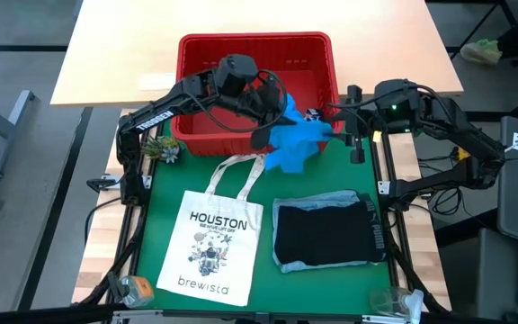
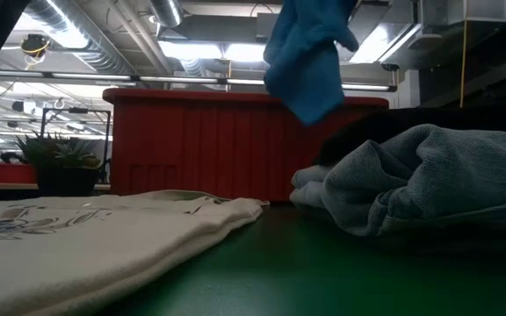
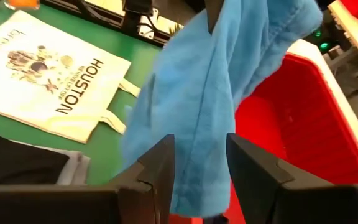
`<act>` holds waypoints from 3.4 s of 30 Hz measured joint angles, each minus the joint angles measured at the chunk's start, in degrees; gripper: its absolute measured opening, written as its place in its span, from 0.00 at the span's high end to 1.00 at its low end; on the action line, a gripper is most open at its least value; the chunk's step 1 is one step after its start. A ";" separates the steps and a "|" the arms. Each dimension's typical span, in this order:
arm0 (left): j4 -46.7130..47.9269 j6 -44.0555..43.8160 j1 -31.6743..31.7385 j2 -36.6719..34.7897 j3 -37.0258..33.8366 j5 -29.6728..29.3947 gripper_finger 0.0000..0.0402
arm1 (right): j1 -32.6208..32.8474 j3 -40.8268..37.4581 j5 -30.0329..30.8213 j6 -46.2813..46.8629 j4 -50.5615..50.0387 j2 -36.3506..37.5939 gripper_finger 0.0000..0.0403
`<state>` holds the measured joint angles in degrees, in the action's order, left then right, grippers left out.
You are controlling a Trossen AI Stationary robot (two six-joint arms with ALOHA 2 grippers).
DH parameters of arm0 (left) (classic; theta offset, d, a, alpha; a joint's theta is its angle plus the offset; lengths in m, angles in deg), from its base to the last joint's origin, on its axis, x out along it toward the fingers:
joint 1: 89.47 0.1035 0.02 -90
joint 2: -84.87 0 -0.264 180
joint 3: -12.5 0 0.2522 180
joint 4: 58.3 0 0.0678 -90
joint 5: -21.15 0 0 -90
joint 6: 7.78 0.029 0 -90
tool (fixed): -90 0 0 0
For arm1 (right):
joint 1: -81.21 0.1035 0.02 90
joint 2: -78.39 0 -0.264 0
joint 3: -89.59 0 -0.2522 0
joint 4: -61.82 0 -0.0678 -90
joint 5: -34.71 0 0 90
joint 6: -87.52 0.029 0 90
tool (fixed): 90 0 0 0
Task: Fold Laundry from Bin
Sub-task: Fold the blue short
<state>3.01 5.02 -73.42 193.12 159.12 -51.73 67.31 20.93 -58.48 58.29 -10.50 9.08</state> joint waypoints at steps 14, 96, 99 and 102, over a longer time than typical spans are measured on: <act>0.83 -0.04 -1.44 0.00 0.00 -0.13 0.98 | -0.01 0.02 -0.49 4.44 -4.01 -2.22 0.65; 2.48 -5.35 -5.16 0.09 -23.10 -17.45 0.54 | 0.00 0.00 8.17 0.37 -10.56 4.20 0.99; 2.36 -5.24 -5.64 0.09 -23.74 -17.45 0.51 | -0.01 0.00 8.18 0.36 -10.56 3.99 0.99; 2.36 -5.24 -5.71 0.09 -23.72 -17.44 0.50 | -0.01 0.00 8.18 0.35 -10.56 3.73 0.99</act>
<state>5.37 -0.22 -79.12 193.21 135.40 -69.17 67.30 20.93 -50.30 58.63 -21.06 12.80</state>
